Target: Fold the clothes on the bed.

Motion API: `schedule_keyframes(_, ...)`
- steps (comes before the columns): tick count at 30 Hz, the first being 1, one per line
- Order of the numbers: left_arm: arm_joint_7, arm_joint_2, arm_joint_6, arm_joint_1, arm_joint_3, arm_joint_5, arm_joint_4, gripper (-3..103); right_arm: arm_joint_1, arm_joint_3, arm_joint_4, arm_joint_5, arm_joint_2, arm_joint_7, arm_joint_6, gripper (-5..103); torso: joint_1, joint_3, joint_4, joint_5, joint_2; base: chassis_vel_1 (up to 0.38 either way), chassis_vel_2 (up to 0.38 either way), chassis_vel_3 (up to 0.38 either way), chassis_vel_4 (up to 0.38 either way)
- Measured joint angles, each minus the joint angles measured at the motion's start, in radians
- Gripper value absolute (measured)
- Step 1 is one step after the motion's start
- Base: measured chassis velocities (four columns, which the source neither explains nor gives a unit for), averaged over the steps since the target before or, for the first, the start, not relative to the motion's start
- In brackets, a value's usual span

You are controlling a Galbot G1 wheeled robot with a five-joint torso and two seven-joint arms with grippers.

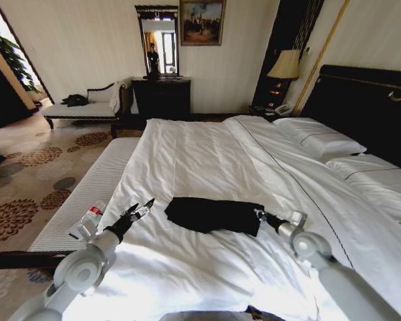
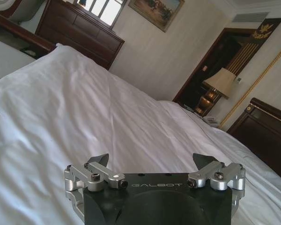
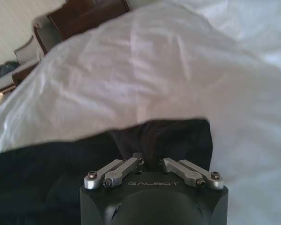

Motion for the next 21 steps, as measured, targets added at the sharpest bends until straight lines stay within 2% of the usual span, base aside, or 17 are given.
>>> schedule_keyframes(5,-0.001,0.012,0.001,-0.008,0.004,-0.003,0.002,100,-0.055,0.027,0.024,-0.014,0.027,0.02,-0.022,4,0.0,0.0,-0.0001,0.0,0.0,0.0,0.0,0.0,0.0)
schedule_keyframes(15,-0.002,0.012,0.005,0.011,-0.002,0.009,-0.019,100,-0.072,0.046,0.033,-0.049,0.036,0.049,-0.035,2,0.0,0.0,0.0002,-0.0001,0.0,0.0,0.0,0.0,0.0)
schedule_keyframes(17,-0.002,0.016,0.005,0.013,-0.006,0.007,-0.023,100,-0.078,0.044,0.032,-0.067,0.047,0.062,-0.046,13,0.0,0.0,0.0001,0.0002,0.0,0.0,0.0,0.0,0.0)
schedule_keyframes(18,-0.002,0.016,0.005,0.013,-0.006,0.007,-0.023,100,-0.078,0.044,0.032,-0.067,0.047,0.062,-0.046,13,0.0,0.0,0.0001,0.0002,0.0,0.0,0.0,0.0,0.0)
schedule_keyframes(20,-0.003,0.018,0.005,0.015,-0.008,0.006,-0.026,100,-0.085,0.044,0.031,-0.068,0.055,0.075,-0.06,23,0.0,0.0,-0.0001,0.0,0.0,0.0,0.0,0.0,0.0)
schedule_keyframes(21,-0.003,0.019,0.005,0.016,-0.008,0.006,-0.028,100,-0.087,0.044,0.028,-0.063,0.058,0.079,-0.066,23,0.0,0.0,-0.0001,0.0,0.0,0.0,0.0,0.0,0.0)
